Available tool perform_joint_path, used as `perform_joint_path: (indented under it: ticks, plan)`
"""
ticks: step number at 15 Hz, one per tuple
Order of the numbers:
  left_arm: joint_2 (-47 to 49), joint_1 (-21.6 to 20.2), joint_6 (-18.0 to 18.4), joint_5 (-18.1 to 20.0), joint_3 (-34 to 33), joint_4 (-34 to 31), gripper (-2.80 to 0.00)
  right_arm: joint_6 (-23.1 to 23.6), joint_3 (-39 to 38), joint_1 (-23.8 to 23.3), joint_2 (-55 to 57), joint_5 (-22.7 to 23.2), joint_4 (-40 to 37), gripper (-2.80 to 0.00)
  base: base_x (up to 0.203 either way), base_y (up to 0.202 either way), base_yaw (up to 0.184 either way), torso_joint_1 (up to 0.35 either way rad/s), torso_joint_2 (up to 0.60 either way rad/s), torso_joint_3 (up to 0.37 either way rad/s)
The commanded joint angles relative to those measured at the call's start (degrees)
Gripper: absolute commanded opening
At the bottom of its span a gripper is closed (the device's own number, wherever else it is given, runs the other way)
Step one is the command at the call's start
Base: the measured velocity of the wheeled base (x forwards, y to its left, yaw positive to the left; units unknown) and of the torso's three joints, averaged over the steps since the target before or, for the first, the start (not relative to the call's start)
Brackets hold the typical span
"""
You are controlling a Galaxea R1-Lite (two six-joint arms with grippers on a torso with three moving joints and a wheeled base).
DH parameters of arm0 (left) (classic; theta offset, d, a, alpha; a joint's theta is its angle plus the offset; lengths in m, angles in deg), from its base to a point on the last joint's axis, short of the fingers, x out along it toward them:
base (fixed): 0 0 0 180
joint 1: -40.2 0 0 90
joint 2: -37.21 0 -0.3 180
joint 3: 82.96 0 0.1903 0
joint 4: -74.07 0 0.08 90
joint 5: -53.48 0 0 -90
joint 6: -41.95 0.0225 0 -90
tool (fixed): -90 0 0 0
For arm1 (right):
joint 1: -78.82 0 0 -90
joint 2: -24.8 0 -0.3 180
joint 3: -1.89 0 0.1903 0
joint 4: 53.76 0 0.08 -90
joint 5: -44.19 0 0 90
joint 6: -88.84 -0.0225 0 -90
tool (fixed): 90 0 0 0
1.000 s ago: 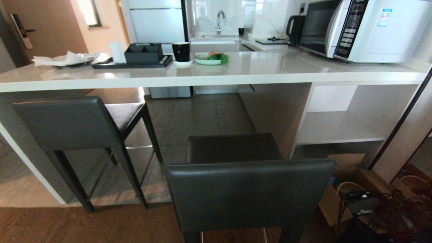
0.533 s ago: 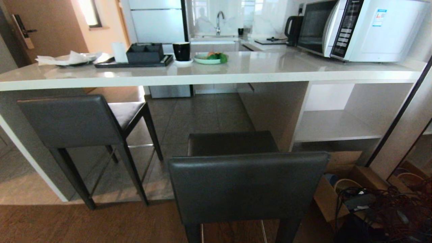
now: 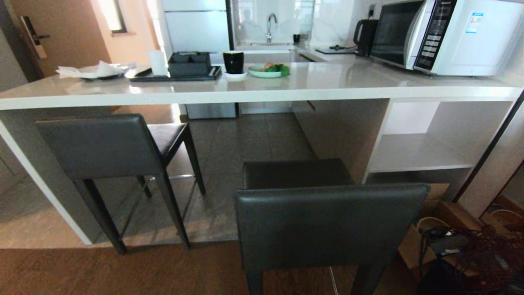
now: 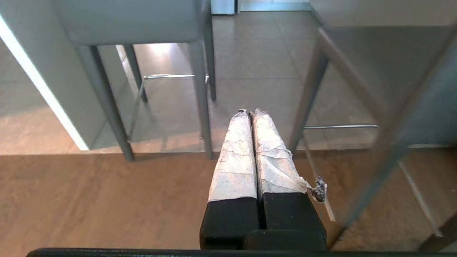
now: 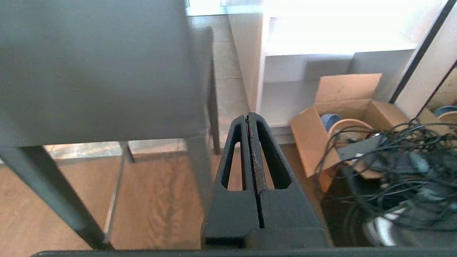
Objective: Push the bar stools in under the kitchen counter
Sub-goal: Pull the gray chair out from under the dining table
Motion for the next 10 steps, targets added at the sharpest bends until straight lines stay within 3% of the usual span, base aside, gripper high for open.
perform_joint_path:
  ticks: [1, 10]
  plan:
    - [0.1, 0.0, 0.0, 0.0, 0.0, 0.0, -2.8, 0.0, 0.1, 0.0, 0.1, 0.0, 0.0, -2.8, 0.0, 0.201, -0.002, -0.002, 0.0, 0.001]
    - [0.1, 0.0, 0.0, 0.0, 0.0, 0.0, -2.8, 0.1, 0.0, 0.1, 0.0, 0.0, 0.0, -2.8, 0.0, 0.197, -0.002, 0.002, 0.0, 0.003]
